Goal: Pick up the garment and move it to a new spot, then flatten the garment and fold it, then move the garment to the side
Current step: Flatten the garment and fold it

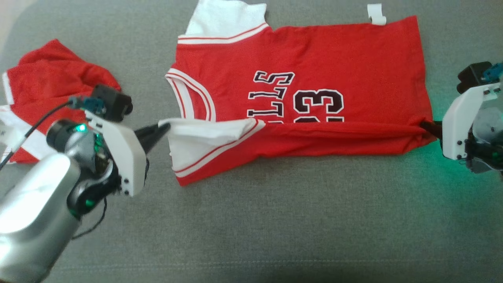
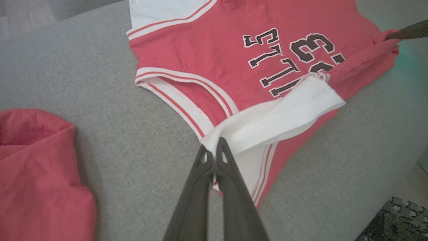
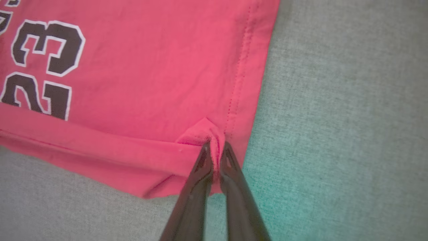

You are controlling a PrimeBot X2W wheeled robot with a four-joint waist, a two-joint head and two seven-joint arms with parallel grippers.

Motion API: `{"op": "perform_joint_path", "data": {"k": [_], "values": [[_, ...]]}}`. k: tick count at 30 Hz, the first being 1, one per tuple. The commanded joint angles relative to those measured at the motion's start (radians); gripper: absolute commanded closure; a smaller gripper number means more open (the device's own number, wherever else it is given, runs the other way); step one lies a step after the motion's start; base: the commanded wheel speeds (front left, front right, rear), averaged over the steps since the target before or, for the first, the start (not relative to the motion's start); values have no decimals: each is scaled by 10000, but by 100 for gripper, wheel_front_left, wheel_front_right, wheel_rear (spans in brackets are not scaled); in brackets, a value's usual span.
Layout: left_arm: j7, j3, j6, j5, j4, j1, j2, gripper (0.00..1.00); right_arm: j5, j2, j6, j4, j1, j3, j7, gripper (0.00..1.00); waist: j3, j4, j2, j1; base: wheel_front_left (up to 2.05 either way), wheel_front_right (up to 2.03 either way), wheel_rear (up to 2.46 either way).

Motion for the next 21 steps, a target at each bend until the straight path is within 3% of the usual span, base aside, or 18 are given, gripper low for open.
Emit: {"op": "perform_joint_path", "data": {"k": [1, 5, 6, 7, 8, 9, 12, 21], "values": [[-156, 407, -16, 156, -45, -764, 318, 100, -120, -112, 65, -41, -193, -109, -161, 100, 145, -53, 0, 0, 0, 0, 0], [-407, 85, -52, 508, 706, -1376, 139, 100, -260, 161, 65, 207, -358, -69, -348, 100, 319, -139, 0, 0, 0, 0, 0], [-495, 16, -57, 592, 903, -1504, 87, 100, -344, 210, 65, 255, -415, -72, -516, 94, 348, -157, 0, 0, 0, 0, 0], [-605, -17, -60, 658, 1118, -1618, 18, 100, -448, 260, 65, 302, -474, -81, -747, 19, 372, -179, 0, 0, 0, 0, 0], [-707, -12, -56, 686, 1369, -1710, -66, 58, -529, 320, 65, 357, -523, -95, -974, 0, 389, -202, 0, 0, 0, 0, 0], [-789, 10, -30, 692, 1628, -1786, -160, 0, -561, 396, 65, 466, -568, -161, -1203, 0, 396, -228, 0, 0, 0, 0, 0], [-1282, 132, 232, 857, 2222, -2020, -436, 0, -809, 614, 65, 711, -739, -303, -2106, 0, 370, -300, 0, 0, 0, 0, 0], [-4025, 1352, 1686, 727, 2886, -1975, -1378, 0, -881, 1111, 65, 453, -609, -821, -5387, 0, -195, -433, 0, 0, 0, 0, 0]]}}
